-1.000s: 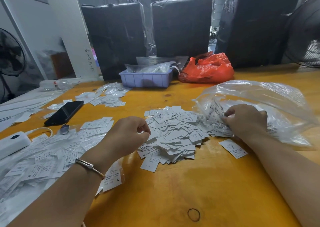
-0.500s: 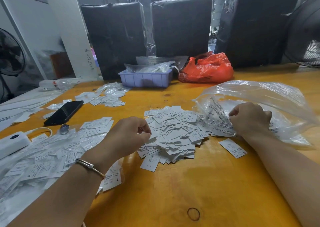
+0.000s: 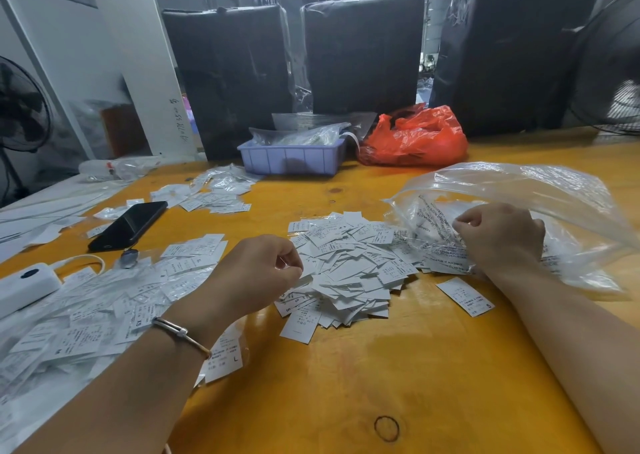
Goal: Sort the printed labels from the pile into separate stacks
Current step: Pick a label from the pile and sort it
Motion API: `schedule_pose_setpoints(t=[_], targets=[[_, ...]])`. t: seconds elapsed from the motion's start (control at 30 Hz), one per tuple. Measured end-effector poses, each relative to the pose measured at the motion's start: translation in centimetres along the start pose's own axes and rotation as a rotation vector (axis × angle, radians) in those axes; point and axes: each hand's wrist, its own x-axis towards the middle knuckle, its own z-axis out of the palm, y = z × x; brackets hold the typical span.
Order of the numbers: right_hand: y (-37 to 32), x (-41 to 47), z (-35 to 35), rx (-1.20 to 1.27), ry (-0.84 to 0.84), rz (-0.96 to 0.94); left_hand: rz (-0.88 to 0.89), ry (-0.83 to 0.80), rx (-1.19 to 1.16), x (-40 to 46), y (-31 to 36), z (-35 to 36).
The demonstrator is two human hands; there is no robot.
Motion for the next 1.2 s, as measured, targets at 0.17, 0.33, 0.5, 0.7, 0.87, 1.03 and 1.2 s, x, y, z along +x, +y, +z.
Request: schedule_pose_setpoints(t=[0.17, 0.33, 0.5, 0.7, 0.87, 1.03, 1.2], targets=[[-0.2, 0.0, -0.1, 0.192, 0.159, -0.018, -0.003, 0.000, 0.001, 0.2, -0.1, 0.1], [-1.6, -0.7, -1.0, 0.564, 0.276, -0.054, 0.010, 0.013, -0.052, 0.2, -0.3, 0.2], [-3.4, -2.6, -1.7, 0.794, 0.050, -0.099, 0.069, 0.048, -0.054, 0.4, -0.2, 0.2], [-5.7, -5.3, -1.9, 1.017, -0.755, -0.263, 0.208, -0.055, -0.377, -0.5, 1.6, -0.5], [-7.0, -7.2, -1.5, 0.986, -0.935, -0.362, 0.248, -0.202, -0.526, -1.3, 2.9, -0.4], [-7.1, -7.2, -1.7, 0.986, -0.933, -0.277, 0.236, -0.182, -0.591, -1.2, 2.6, -0.5], [-5.7, -4.2, -2.7, 0.949, -0.562, 0.004, 0.220, -0.078, -0.571, -0.9, 2.1, -0.7]])
